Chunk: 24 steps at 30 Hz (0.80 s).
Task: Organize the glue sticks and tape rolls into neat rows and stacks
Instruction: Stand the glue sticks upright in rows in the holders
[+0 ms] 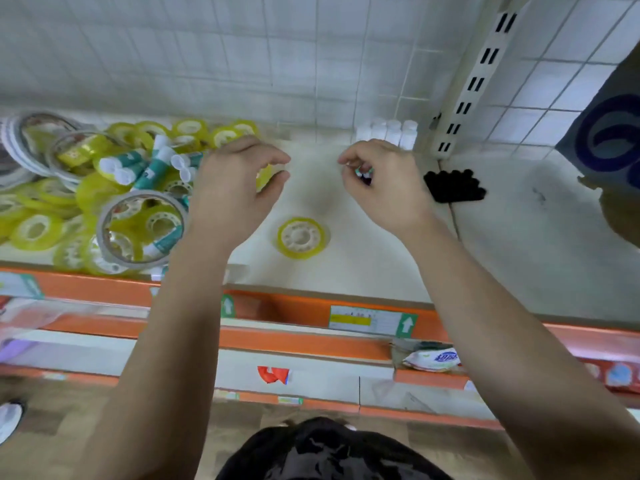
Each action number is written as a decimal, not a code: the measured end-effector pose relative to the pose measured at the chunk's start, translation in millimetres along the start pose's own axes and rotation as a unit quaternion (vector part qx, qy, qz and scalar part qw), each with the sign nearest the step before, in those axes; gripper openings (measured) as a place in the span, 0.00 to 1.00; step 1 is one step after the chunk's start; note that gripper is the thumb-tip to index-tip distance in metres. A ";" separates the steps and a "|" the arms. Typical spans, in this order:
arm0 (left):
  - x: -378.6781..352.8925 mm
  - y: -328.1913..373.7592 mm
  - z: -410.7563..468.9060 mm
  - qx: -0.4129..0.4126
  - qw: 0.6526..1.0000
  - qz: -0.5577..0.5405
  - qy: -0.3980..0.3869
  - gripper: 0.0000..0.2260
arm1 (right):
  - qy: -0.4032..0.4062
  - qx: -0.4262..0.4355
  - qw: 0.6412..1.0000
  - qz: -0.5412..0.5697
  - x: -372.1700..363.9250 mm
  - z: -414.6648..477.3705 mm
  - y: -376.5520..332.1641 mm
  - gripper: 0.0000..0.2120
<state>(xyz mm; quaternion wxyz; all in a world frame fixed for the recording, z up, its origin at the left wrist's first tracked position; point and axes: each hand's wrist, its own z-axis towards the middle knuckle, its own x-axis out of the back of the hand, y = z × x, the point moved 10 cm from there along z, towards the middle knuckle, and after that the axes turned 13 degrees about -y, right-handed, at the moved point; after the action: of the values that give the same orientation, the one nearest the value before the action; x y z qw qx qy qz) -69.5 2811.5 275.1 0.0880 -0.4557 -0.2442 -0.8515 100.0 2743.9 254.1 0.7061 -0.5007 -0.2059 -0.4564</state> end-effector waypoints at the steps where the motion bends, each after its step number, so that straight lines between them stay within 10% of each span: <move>1: 6.9 -5.3 -9.6 0.004 1.000 0.009 0.001 0.09 | -0.010 0.010 1.000 0.006 -10.5 1.9 -9.8 0.06; 24: 60.6 -46.4 -123.9 0.034 0.998 0.038 0.034 0.07 | -0.202 0.051 0.976 0.061 -130.1 -39.4 -131.2 0.08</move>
<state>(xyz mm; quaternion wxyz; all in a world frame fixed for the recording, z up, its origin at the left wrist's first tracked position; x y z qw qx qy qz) -212.1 2794.6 251.4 0.1434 -0.4322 -0.2522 -0.8538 -83.0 2754.9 208.6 0.7011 -0.5577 -0.3364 -0.2903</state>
